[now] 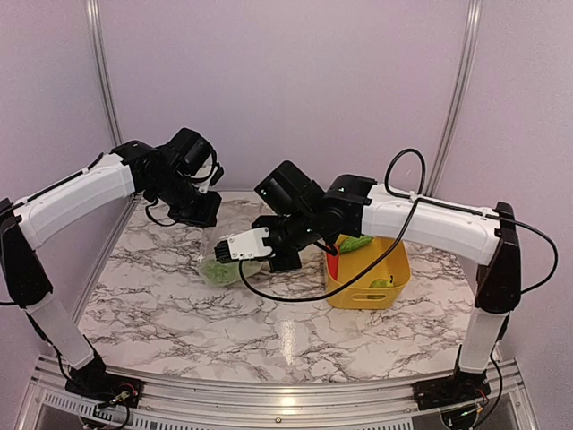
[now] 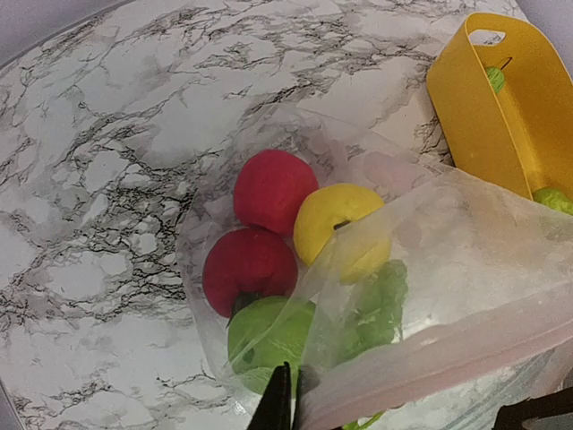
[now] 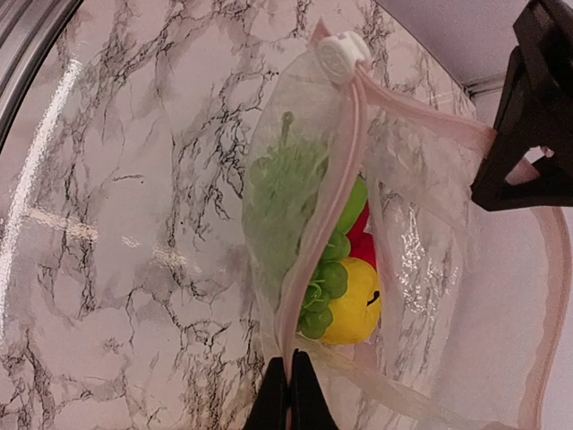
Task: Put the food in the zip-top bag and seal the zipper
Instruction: Pass from the left arm to the right, then pass from the right arm to the left
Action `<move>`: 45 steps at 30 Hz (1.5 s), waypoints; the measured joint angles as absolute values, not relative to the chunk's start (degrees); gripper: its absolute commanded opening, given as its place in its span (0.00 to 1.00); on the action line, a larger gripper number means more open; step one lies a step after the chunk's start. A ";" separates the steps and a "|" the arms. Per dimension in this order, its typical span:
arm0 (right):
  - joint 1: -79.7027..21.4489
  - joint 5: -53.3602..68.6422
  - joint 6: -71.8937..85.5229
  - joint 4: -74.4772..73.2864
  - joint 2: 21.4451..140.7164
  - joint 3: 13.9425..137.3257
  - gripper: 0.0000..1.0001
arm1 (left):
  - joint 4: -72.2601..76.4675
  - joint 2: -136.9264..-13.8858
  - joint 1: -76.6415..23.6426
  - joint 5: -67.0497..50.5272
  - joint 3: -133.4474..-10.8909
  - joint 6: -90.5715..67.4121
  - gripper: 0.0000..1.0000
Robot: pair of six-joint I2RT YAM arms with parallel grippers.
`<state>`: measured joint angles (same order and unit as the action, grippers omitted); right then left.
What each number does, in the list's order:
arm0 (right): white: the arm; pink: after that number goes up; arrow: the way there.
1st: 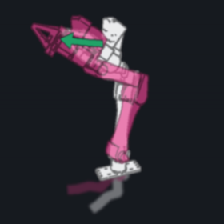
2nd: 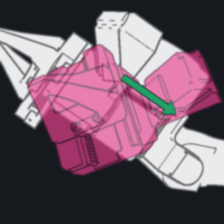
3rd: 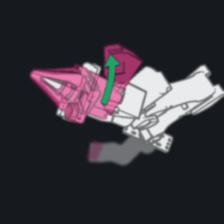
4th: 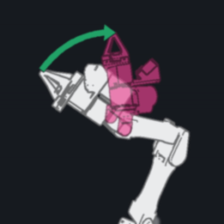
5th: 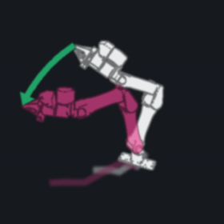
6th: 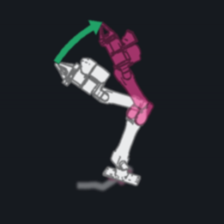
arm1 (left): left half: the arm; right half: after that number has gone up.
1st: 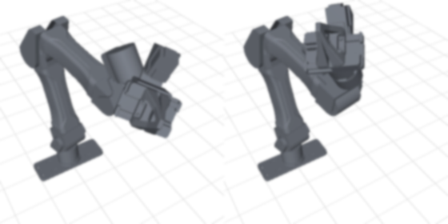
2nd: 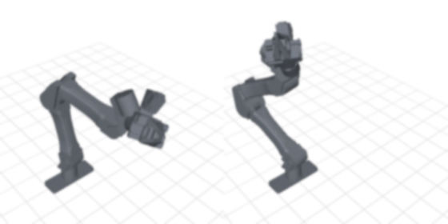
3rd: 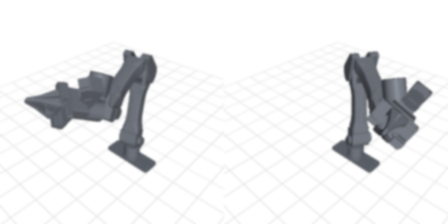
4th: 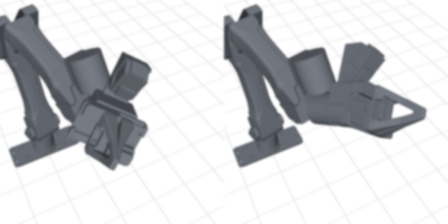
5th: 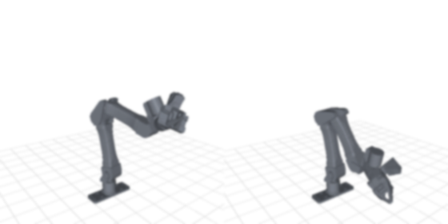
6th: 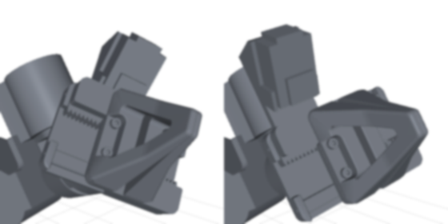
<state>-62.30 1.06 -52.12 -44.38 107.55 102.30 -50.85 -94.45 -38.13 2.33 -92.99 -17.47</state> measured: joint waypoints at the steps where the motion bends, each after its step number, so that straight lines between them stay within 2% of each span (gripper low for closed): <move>1: -62.30 0.93 -52.12 -44.40 107.55 102.30 0.00 | -51.16 -94.45 -38.13 2.50 -92.99 -17.78 0.00; 9: -61.30 0.21 -52.05 -44.45 106.45 102.30 0.00 | -52.82 -94.00 -38.15 3.01 -95.61 -17.54 0.01; 11: -60.42 1.72 -51.68 -44.66 105.82 102.30 0.00 | -52.80 -93.38 -38.15 2.96 -95.96 -17.54 0.23; 12: -60.05 2.46 -51.48 -44.77 105.56 102.35 0.00 | -52.80 -93.10 -38.15 2.90 -96.01 -17.69 0.30; 14: -59.37 4.14 -50.89 -45.08 105.08 102.63 0.00 | -52.84 -92.86 -38.15 2.83 -96.01 -17.80 0.38; 17: -58.74 5.45 -50.48 -45.12 104.88 103.20 0.00 | -52.95 -92.86 -38.15 2.55 -95.98 -18.33 0.45; 19: -58.63 5.85 -50.13 -45.12 104.88 103.24 0.00 | -52.99 -92.84 -38.15 2.35 -95.98 -18.92 0.43; 23: -58.57 6.17 -49.47 -45.10 104.88 103.24 0.00 | -53.01 -92.68 -38.48 2.00 -95.53 -19.59 0.29; 26: -58.46 6.20 -49.28 -45.10 104.88 103.26 0.00 | -53.08 -92.07 -38.63 1.87 -94.98 -20.01 0.23; 27: -58.33 6.20 -49.23 -45.10 104.88 103.28 0.00 | -53.10 -91.77 -38.70 1.69 -94.87 -20.10 0.25; 29: -58.24 6.20 -49.19 -45.08 104.88 103.37 0.00 | -53.10 -91.22 -38.74 1.30 -94.85 -20.21 0.38; 31: -58.15 6.17 -49.06 -45.08 104.88 103.44 0.00 | -53.10 -90.72 -38.79 0.62 -94.85 -20.38 0.47; 33: -58.11 6.17 -49.04 -45.08 104.90 103.48 0.00 | -53.10 -90.54 -38.89 0.03 -94.85 -20.38 0.50; 38: -57.84 6.13 -48.53 -45.06 104.99 104.25 0.00 | -53.10 -90.08 -39.46 -0.82 -94.50 -20.60 0.45; 43: -57.82 6.13 -47.99 -45.08 105.23 104.90 0.00 | -53.28 -89.32 -40.03 -1.26 -93.51 -20.88 0.44; 45: -57.71 6.15 -47.94 -45.01 105.56 105.54 0.00 | -53.28 -89.14 -40.36 -1.50 -93.38 -21.19 0.31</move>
